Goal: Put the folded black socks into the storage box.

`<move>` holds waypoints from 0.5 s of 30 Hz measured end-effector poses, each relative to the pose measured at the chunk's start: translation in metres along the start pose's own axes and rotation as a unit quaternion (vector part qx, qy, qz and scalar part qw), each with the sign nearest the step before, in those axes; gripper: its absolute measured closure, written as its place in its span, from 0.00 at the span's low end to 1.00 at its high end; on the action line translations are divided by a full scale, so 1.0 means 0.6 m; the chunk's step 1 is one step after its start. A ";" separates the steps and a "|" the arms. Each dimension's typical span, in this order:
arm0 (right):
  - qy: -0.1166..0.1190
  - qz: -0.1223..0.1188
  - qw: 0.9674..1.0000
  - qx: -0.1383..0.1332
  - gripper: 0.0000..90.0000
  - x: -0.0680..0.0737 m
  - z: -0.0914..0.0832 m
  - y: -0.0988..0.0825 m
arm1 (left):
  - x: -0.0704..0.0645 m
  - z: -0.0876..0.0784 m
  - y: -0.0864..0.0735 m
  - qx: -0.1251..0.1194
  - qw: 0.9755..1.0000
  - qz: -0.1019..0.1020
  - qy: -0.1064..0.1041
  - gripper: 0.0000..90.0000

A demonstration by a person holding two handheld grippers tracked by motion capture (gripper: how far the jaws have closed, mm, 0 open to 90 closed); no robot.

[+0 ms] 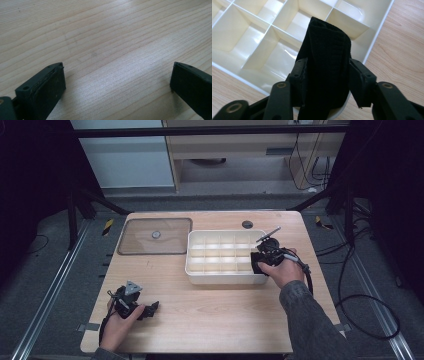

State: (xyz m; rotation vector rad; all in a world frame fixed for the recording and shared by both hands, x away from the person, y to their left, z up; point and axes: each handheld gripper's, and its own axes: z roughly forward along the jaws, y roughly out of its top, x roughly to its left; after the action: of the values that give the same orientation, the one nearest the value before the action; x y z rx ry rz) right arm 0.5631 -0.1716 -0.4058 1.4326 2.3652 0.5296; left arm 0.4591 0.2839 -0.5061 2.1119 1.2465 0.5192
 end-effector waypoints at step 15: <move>0.007 -0.008 1.000 -0.024 0.69 -0.018 -0.064 0.013 | 0.000 0.000 0.000 -0.002 1.000 0.000 0.001 0.00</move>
State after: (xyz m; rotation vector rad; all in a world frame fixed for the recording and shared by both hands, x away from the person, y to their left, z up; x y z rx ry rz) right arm 0.5563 -0.1832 -0.3672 1.3922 2.3558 0.5890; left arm 0.4592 0.2837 -0.5062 2.1088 1.2464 0.5232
